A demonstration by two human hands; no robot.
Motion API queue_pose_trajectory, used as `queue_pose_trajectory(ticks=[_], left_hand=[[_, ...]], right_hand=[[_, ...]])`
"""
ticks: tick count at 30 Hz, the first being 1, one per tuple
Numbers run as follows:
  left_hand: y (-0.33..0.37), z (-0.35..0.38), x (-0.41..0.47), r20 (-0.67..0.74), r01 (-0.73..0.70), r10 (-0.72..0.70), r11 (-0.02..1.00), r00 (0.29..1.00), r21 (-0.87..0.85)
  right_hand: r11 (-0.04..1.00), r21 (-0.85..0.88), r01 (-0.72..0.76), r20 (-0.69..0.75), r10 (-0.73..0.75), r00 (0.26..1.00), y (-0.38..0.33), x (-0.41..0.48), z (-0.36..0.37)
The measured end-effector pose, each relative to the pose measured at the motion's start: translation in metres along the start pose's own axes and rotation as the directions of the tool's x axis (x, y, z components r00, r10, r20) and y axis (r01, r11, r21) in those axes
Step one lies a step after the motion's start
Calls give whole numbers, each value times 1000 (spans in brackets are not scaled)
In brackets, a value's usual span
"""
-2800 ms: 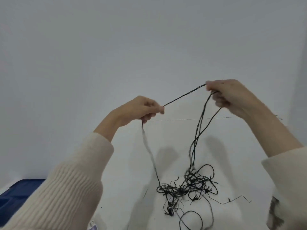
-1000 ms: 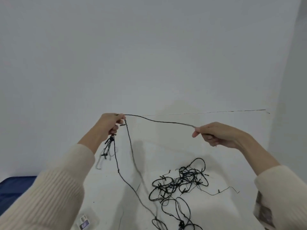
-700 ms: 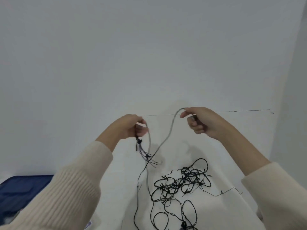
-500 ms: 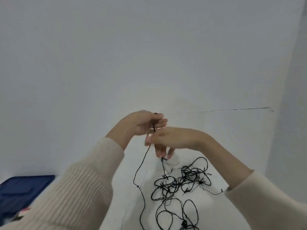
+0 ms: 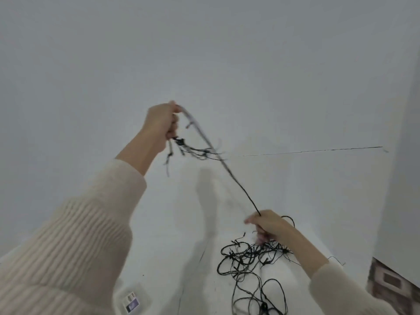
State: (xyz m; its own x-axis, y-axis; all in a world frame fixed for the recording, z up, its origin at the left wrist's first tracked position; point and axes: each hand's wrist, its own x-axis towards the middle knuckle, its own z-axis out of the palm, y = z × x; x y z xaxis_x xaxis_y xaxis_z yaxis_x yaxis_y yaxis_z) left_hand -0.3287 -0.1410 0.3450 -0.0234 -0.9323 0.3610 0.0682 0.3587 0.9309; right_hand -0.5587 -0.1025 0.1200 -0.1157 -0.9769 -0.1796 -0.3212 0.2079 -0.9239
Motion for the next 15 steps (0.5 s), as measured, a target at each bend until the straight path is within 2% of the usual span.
queue_pose_trajectory(ticks=[2, 4, 7, 11, 13, 14, 15], left_hand=[[-16, -33, 9, -189, 49, -40, 998, 981, 41], [-42, -55, 12, -221, 154, -129, 983, 967, 97], [-74, -59, 10, -179, 262, -230, 947, 957, 186], [-96, -42, -2, -78, 340, -338, 848, 938, 407], [-100, -33, -10, -1, 289, -393, 673, 920, 681], [-97, -25, -13, 42, 228, -396, 609, 917, 760], [-90, -16, -14, 96, 167, -363, 627, 927, 760]], right_hand=[[994, -64, -89, -26, 88, 996, 10, 0, -20], [997, -40, -68, -47, 66, 997, -15, -2, -43], [988, 76, 134, -37, -132, 991, -97, -14, -71], [891, 92, 445, -113, -434, 894, -214, -48, -83], [850, -32, 525, -137, -524, 841, -253, -63, -79], [831, -127, 542, -125, -556, 822, -266, -68, -76], [806, -223, 548, -102, -578, 809, -276, -71, -72]])
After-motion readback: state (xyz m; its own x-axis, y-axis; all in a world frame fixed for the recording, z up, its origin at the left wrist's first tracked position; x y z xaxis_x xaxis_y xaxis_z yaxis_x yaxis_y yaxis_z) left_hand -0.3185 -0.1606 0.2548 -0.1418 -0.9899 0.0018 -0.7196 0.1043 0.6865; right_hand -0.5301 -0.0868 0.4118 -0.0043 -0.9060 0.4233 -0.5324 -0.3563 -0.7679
